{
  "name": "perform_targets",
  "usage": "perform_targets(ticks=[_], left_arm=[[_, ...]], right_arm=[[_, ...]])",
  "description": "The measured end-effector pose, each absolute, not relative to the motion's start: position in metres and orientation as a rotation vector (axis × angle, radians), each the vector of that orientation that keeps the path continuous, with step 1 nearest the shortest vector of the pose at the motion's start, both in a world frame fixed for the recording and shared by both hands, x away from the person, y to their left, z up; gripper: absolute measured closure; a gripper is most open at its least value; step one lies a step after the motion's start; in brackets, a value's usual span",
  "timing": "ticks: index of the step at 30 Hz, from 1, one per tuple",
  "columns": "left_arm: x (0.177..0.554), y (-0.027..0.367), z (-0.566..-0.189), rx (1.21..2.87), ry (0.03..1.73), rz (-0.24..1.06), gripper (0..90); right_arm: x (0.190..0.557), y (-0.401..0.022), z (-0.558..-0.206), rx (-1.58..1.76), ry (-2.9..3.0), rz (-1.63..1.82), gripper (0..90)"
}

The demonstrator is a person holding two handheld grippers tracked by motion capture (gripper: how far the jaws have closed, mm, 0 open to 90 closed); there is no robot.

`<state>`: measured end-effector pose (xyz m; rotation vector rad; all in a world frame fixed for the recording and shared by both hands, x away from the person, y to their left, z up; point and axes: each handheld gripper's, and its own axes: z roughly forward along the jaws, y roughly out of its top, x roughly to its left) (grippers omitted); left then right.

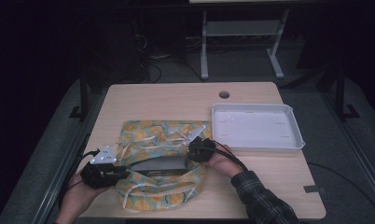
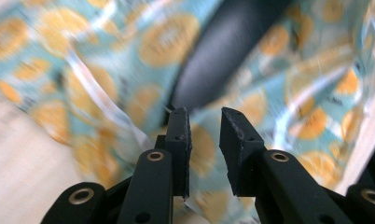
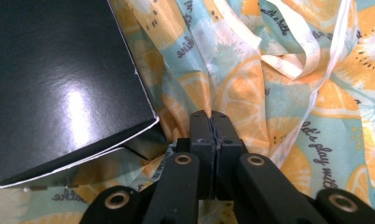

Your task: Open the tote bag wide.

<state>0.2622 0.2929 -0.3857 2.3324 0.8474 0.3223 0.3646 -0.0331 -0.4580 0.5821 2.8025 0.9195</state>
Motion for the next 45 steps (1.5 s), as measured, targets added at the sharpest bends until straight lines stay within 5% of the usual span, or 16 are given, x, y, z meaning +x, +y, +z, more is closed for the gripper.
perform_targets(ticks=[17, 24, 45], left_arm=[[0.3, 0.277, -0.398, 2.357, 0.829, 0.36, 67.8], [0.304, 0.28, -0.399, 2.356, 0.826, 0.336, 89.3], [0.338, 0.29, -0.432, 2.354, 1.019, 0.255, 90.0]], right_arm=[[0.365, -0.033, -0.458, 0.579, 2.806, 0.92, 88.4], [0.365, -0.033, -0.458, 0.569, 2.806, 0.913, 88.3], [0.362, -0.031, -0.457, 0.549, 2.799, 0.906, 88.9]])
